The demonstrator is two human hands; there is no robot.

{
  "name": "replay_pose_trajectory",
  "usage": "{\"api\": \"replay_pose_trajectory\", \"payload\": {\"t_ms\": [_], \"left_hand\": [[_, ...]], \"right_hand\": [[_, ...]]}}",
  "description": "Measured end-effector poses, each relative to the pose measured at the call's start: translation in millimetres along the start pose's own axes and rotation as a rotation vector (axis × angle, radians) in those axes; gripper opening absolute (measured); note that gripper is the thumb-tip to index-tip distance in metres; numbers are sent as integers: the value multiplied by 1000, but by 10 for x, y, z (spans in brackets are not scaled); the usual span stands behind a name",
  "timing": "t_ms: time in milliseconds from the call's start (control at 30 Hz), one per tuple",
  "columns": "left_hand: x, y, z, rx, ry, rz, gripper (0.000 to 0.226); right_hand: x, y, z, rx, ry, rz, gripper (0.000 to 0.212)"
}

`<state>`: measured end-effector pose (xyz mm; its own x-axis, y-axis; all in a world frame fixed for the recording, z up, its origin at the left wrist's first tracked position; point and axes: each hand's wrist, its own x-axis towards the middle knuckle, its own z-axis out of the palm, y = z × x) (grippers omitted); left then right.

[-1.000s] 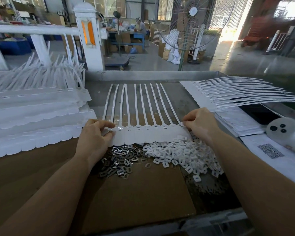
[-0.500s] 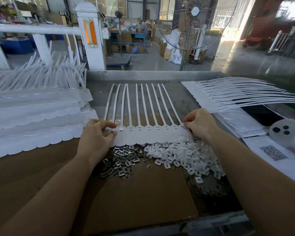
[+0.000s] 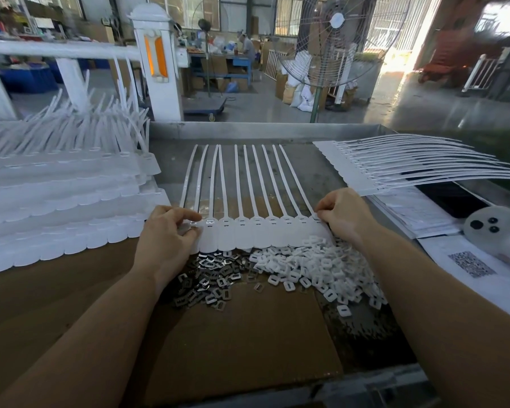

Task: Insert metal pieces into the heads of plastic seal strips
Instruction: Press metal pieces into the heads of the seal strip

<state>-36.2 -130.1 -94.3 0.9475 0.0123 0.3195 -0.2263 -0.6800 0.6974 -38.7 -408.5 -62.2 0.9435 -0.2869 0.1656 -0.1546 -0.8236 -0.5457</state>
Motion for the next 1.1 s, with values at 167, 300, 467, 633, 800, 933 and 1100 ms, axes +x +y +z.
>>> {"api": "replay_pose_trajectory", "payload": {"t_ms": [167,300,467,633,800,933,1100], "left_hand": [[-7,2,-2,-7,-2,-1,11],[-8,2,-3,-8,-1,-3,11],[-1,5,7,-15,-1,-3,11],[1,-1,13,-23,0,-8,11],[6,-10,19,-26,0,-7,11],[14,-11,24,-18,0,-4,11],[9,-15,28,-14,10,0,11]], "right_hand": [[-16,20,-2,-47,17,-27,12],[-25,40,-2,-33,3,-36,11],[-50,54,-38,46,-19,-59,9],[-72,61,-56,153,-39,-12,7],[-52,41,-68,128,-68,-13,9],[-25,35,-39,38,-35,-46,11],[-23,59,-7,-56,-31,-89,10]]}}
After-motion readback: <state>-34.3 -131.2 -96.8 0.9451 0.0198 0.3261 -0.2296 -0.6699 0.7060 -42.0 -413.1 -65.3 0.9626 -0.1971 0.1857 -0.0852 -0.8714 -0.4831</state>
